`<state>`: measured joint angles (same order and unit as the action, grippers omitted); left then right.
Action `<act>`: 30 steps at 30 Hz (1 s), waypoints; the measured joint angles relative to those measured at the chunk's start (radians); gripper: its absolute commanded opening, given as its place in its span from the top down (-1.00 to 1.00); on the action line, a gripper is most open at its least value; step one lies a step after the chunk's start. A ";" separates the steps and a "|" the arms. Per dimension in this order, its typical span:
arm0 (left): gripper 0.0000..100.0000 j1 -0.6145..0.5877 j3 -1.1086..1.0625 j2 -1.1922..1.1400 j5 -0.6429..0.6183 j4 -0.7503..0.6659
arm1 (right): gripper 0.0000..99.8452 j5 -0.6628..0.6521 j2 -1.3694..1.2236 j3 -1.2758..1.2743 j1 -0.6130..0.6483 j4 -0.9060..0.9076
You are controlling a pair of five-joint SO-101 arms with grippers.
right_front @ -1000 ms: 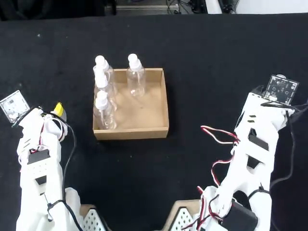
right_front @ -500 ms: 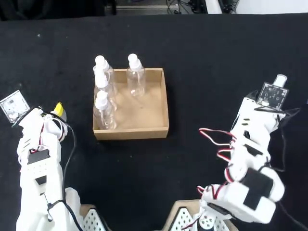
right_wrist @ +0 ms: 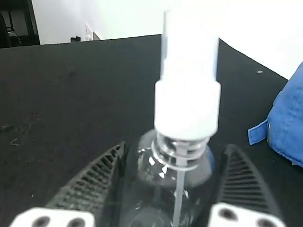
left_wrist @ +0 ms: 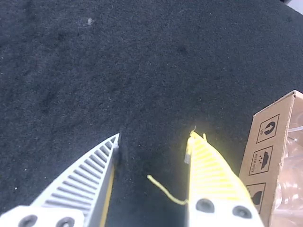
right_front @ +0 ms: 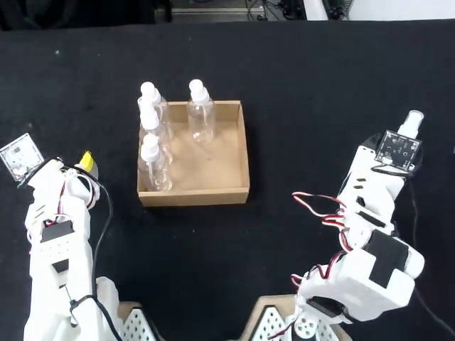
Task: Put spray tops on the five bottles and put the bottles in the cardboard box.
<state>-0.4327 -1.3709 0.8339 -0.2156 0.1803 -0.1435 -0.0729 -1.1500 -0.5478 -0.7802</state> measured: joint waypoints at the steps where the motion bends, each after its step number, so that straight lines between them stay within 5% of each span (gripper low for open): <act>1: 0.60 0.000 0.000 0.000 0.000 0.000 | 0.56 0.000 0.000 0.000 0.000 0.000; 6: 0.60 0.000 0.000 0.000 0.000 0.000 | 0.98 0.000 0.000 0.000 0.000 -0.005; 15: 0.60 0.000 0.000 0.000 0.000 0.000 | 0.98 0.060 0.021 -0.092 0.000 -0.158; 20: 0.60 0.002 0.000 0.000 0.000 0.000 | 0.98 0.068 0.249 -0.241 0.041 -0.141; 30: 0.60 0.002 0.000 0.000 0.000 0.000 | 0.98 0.072 0.991 -0.290 0.295 0.522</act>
<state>-0.4312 -1.3709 0.8339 -0.2156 0.1803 -0.0713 0.9183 -1.4400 -0.2532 -0.2585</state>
